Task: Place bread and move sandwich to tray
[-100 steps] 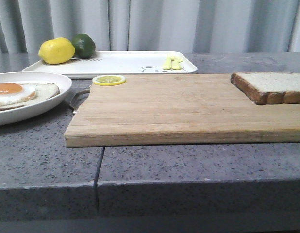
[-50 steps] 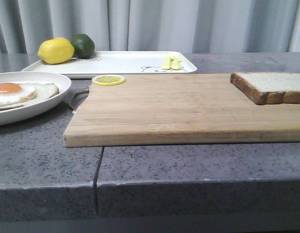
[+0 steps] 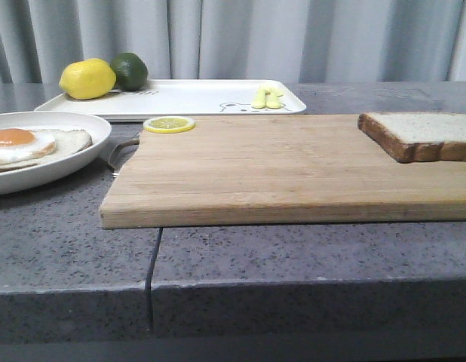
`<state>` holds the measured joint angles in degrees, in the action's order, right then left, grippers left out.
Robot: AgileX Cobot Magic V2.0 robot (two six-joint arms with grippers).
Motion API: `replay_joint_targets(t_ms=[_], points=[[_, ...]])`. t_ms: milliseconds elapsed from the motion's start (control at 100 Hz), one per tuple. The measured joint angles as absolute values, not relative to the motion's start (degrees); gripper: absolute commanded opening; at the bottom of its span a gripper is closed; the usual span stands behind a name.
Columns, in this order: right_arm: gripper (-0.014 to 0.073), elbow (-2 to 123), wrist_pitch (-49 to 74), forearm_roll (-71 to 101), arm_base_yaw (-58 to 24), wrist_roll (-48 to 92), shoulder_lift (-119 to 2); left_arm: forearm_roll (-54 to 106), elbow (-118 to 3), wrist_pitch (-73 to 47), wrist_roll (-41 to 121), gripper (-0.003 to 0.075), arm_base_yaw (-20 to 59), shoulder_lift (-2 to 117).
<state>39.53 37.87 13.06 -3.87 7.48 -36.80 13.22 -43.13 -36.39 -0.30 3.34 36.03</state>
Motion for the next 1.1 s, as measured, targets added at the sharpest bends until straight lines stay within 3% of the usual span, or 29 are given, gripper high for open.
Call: replay_joint_targets(t_ms=[100,190,1100], points=[[0.0425,39.5,37.9,13.5,-3.9,7.5,-36.8,13.2,-43.1,-36.4,-0.3,0.0358,3.3,36.0],[0.0484,39.5,37.9,14.0,-3.9,7.5,-36.8,13.2,-43.1,-36.4,-0.3,0.0357,3.3,36.0],[0.0484,39.5,36.3,14.4,-3.9,7.4,-36.8,13.2,-43.1,-36.4,-0.3,0.0356,3.3,36.0]])
